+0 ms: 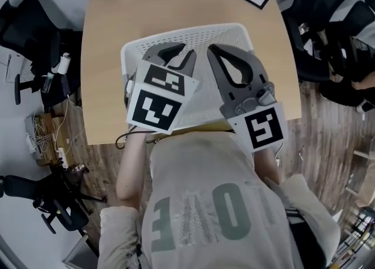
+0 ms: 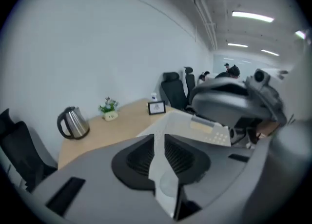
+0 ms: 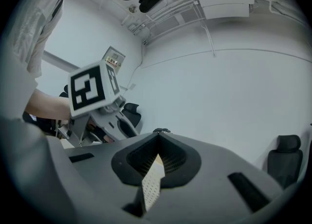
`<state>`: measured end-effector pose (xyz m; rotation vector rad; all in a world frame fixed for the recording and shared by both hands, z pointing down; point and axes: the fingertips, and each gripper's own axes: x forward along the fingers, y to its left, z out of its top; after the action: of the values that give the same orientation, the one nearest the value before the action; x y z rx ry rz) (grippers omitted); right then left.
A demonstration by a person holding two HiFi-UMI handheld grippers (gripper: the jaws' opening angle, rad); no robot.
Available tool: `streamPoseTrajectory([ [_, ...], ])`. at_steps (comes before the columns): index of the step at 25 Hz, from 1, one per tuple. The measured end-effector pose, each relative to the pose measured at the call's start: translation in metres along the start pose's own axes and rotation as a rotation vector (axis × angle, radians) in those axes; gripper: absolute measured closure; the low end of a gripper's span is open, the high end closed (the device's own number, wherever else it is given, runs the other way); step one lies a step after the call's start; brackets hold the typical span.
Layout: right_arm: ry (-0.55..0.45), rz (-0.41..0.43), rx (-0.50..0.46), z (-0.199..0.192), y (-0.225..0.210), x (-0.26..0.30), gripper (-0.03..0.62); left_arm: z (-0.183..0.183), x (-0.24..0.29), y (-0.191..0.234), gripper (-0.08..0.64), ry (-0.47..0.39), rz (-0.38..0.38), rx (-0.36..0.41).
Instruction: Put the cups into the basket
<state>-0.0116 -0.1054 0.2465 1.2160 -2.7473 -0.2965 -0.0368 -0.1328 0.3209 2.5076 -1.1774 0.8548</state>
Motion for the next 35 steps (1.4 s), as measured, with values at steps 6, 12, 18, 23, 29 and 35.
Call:
streamPoseTrajectory([
  [6, -0.014, -0.009, -0.015, 0.009, 0.005, -0.006, 0.594, 0.070, -0.077, -0.005, 0.552, -0.467, 0.295, 0.260],
  [12, -0.024, -0.018, -0.036, 0.013, 0.010, -0.013, 0.594, 0.065, -0.109, -0.023, 0.552, -0.663, 0.524, 0.454],
  [18, -0.014, -0.028, -0.047, 0.007, 0.012, -0.019, 0.594, 0.047, -0.104, -0.027, 0.552, -0.649, 0.550, 0.456],
  [23, 0.035, -0.024, -0.098, -0.001, 0.018, -0.019, 0.594, 0.041, -0.097, -0.029, 0.552, -0.658, 0.545, 0.459],
  [29, 0.032, -0.011, -0.097, 0.000, 0.023, -0.017, 0.594, 0.042, -0.100, -0.027, 0.552, -0.653, 0.549, 0.459],
  [35, 0.042, -0.006, -0.107, -0.001, 0.024, -0.015, 0.594, 0.046, -0.103, -0.026, 0.552, -0.647, 0.549, 0.460],
])
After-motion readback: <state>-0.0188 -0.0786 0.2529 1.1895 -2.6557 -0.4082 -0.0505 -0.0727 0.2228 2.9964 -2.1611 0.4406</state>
